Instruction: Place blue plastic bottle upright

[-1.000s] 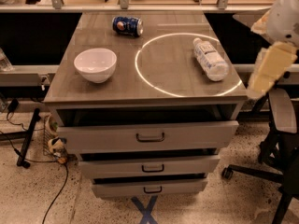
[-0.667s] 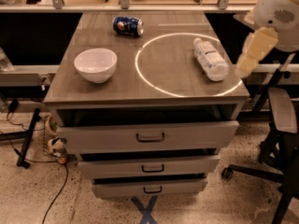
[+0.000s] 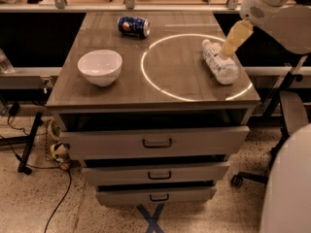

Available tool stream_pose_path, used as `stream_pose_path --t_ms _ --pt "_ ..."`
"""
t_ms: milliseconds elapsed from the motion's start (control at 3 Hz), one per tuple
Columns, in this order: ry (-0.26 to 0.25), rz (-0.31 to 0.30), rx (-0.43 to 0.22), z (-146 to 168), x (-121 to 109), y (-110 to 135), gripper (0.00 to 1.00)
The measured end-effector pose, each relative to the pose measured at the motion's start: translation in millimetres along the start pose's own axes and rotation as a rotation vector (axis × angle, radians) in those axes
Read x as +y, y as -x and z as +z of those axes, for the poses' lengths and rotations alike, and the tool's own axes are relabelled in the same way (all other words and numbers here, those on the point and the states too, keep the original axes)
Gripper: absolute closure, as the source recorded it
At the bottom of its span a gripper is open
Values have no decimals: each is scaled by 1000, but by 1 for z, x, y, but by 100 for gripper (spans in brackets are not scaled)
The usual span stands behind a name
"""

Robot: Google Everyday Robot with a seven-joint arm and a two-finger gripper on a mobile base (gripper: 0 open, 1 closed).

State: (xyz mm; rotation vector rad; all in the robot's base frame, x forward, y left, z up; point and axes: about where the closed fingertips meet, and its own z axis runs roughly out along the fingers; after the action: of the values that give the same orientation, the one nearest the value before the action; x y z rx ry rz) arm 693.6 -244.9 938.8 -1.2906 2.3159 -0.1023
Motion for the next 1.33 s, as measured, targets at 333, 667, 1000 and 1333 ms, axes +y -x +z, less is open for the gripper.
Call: stream_pose_path --t_ms 333,667,1000,1333 --pt "-29 141 35 32 -17 3 0" --pt "-28 258 78 58 -17 2 0" --pt "-1 386 134 84 -7 -1 0" --pt "14 453 161 96 -3 -1 0"
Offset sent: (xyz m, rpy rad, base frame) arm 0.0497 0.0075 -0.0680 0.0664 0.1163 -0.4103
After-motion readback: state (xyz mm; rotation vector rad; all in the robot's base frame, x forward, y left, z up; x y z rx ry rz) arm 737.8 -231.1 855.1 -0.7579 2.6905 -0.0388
